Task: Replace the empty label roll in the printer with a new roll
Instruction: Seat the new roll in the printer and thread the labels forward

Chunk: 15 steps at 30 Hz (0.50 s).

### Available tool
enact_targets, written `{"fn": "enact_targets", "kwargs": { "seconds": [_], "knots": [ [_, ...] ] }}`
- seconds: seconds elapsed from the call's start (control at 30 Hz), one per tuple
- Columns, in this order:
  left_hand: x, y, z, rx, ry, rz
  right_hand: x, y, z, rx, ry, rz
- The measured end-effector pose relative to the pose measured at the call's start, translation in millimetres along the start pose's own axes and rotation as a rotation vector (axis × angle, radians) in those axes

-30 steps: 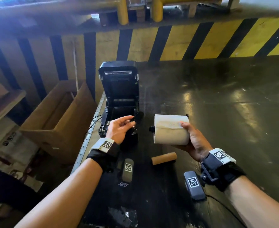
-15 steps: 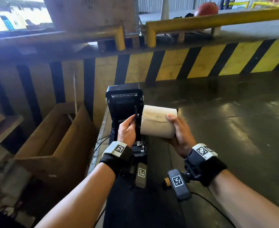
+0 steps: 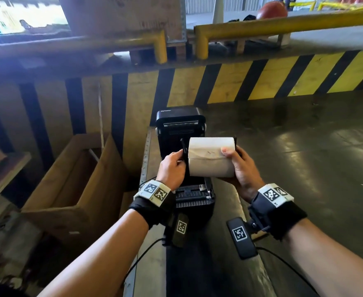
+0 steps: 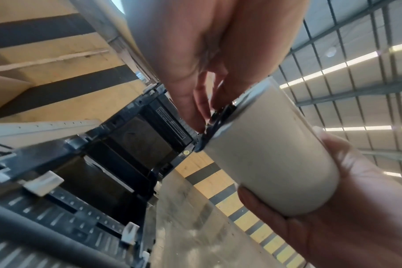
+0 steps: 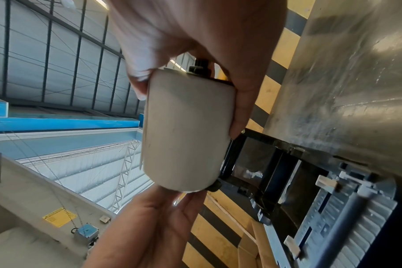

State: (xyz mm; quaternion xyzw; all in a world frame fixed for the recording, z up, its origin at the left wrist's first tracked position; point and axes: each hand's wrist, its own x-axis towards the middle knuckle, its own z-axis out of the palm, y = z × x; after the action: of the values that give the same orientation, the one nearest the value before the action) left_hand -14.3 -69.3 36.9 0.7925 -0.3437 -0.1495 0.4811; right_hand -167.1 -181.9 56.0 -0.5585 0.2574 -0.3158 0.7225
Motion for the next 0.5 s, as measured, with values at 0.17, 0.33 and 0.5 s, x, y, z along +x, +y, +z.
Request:
{"fn": "enact_targets", "kwargs": {
  "seconds": [0.17, 0.33, 0.5],
  "knots": [
    [-3.2, -3.8, -19.5, -0.009, -0.096, 0.033, -4.8, 6.3, 19.1, -0.041, -0.011, -0.052],
    [-7.5, 12.4, -47.6, -0.448, -0.216, -0.144, -2.2, 10.6, 27.8, -0.066, -0.005, -0.082],
    [4.6, 2.9, -60.7, -0.373, -0.309, -0.046, 9.7, 13.3, 41.2, -0.068, -0.028, -0.122]
  ]
}}
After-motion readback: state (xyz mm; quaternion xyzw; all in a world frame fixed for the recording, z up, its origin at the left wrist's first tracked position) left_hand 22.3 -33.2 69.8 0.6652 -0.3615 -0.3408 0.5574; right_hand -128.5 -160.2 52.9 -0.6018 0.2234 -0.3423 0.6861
